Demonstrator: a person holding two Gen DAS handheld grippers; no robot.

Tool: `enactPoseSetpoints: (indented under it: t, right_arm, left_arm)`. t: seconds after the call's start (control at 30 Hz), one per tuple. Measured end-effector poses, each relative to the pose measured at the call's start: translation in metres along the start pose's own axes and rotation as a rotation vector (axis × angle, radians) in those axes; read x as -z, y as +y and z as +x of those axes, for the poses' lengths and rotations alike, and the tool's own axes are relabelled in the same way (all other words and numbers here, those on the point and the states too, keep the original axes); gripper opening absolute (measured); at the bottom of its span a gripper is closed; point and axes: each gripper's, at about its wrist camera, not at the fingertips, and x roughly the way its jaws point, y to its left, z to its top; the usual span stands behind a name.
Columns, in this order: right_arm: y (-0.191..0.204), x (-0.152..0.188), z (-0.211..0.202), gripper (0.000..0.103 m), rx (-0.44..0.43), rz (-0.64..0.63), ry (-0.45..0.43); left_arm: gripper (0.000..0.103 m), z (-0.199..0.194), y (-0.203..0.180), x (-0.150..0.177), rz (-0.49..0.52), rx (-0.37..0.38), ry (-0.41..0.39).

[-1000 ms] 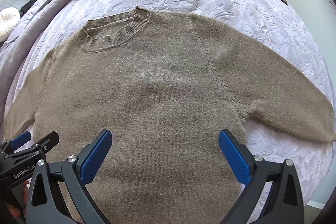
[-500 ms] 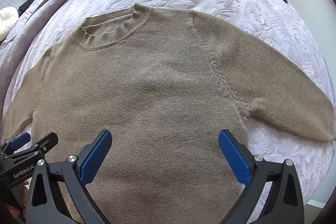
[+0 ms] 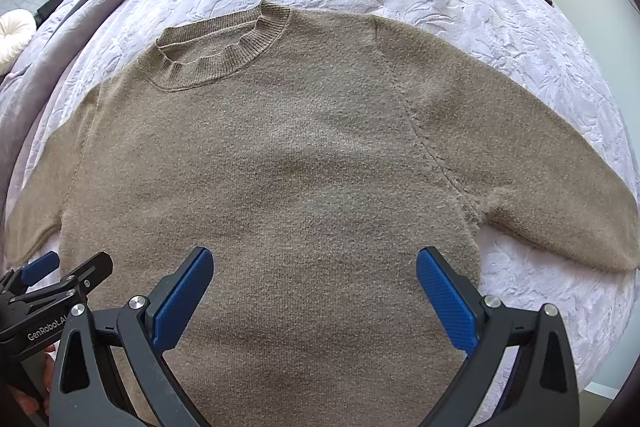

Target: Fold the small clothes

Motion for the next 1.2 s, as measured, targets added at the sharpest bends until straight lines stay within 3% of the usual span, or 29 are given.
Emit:
enactPoseSetpoints:
  t: [0.27,0.8,1.07,1.2]
  right_arm:
    - [0.002,-0.001,0.002,0.101,-0.003,0.001,0.005]
    - [0.006,-0.001,0.002,0.101,-0.002,0.003,0.009]
    - [0.007,-0.001,0.002,0.102,0.008,-0.005,0.014]
    - [0.009,0.000,0.000,0.101,0.015,-0.019,0.017]
  left_arm:
    - [0.103,0.016,-0.017,-0.029,-0.008,0.004,0.011]
    - [0.103,0.023,-0.017,-0.034,0.011,-0.027,0.001]
    - [0.103,0.022,-0.007,-0.033,-0.031,0.059,-0.001]
    - [0.103,0.020,-0.002,-0.031,-0.021,0.061,-0.006]
